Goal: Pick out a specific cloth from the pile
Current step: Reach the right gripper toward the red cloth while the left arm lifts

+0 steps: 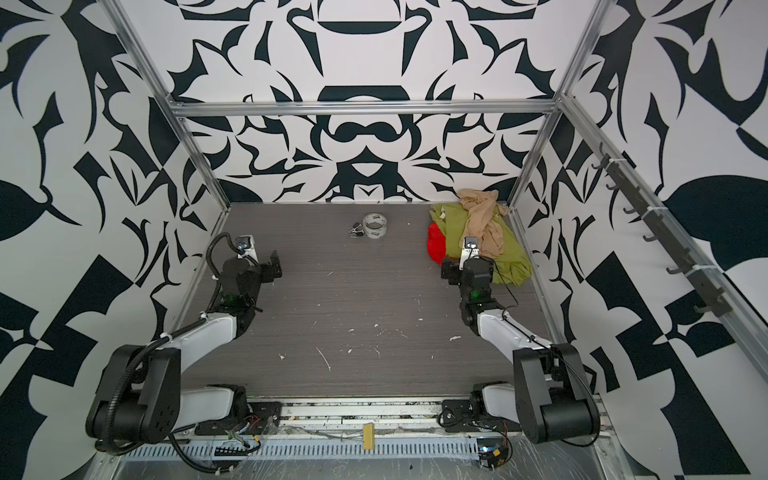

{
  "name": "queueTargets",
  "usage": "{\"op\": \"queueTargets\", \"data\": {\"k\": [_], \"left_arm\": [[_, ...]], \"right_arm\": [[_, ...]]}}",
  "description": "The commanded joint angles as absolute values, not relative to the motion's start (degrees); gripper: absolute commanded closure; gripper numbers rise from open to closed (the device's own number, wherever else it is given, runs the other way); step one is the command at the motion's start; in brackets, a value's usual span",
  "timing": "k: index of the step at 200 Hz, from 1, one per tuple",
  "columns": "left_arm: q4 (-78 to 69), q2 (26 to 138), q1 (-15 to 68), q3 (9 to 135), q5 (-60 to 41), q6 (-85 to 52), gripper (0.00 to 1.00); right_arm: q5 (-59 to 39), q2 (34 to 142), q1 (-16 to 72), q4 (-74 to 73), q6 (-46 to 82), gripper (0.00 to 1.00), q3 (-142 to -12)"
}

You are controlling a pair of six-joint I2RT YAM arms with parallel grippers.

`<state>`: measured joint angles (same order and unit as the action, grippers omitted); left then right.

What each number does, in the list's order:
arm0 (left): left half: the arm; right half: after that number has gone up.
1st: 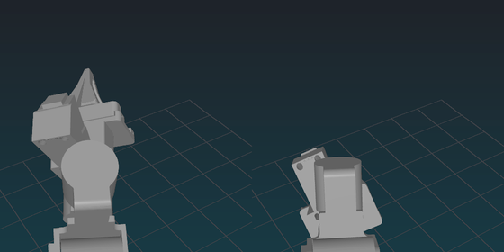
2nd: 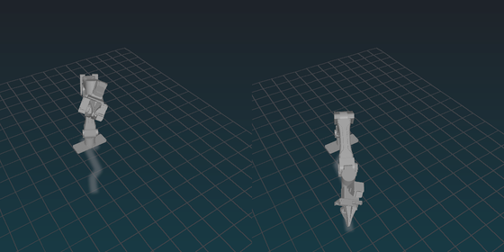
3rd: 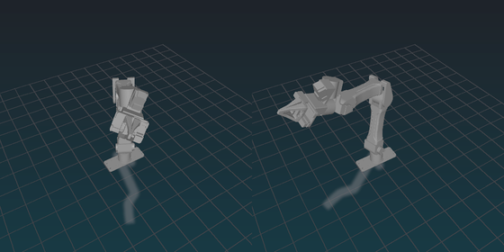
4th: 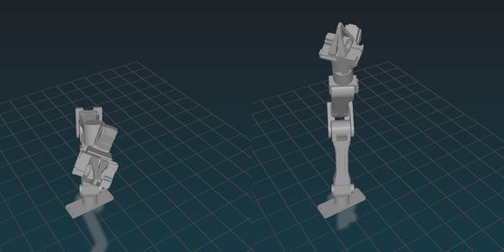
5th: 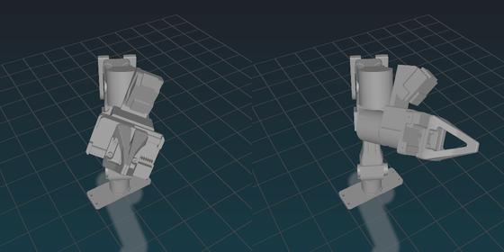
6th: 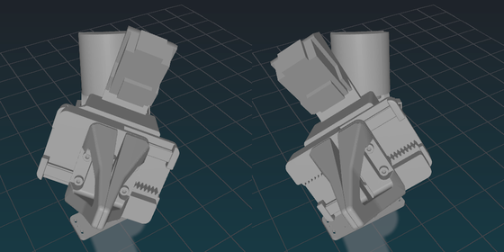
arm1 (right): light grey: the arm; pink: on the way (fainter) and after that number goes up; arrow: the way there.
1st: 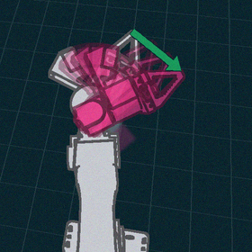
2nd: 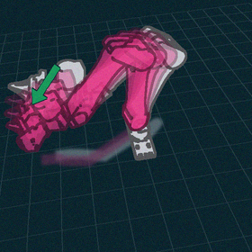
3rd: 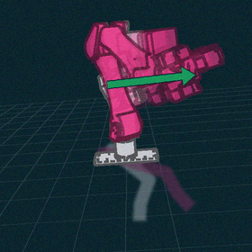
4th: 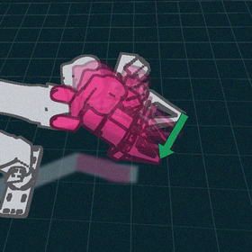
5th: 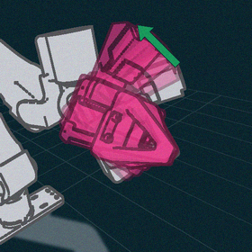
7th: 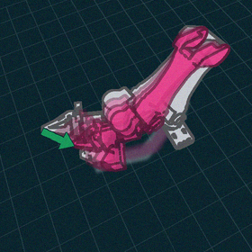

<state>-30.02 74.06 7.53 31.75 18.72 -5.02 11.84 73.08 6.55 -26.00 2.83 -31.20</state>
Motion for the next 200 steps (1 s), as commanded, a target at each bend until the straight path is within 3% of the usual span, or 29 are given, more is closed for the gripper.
{"op": "queueTargets", "data": {"k": [1,82,139,200], "left_arm": [[-9.6,76.0,7.7,37.9,19.3,-12.3,0.01],[6.8,82.9,8.0,49.4,3.8,-23.5,0.01],[-2.1,86.6,9.3,49.5,-18.0,-28.4,0.01],[-8.6,89.8,10.5,48.5,-26.3,-33.0,0.01]], "right_arm": [[8.6,73.2,7.0,-15.6,7.9,0.01,-37.9],[2.9,79.2,6.9,-0.8,16.7,0.01,-48.9],[-3.5,88.4,7.1,8.1,16.0,0.01,-59.4],[7.9,98.1,12.0,22.1,10.0,0.07,-73.7]]}}
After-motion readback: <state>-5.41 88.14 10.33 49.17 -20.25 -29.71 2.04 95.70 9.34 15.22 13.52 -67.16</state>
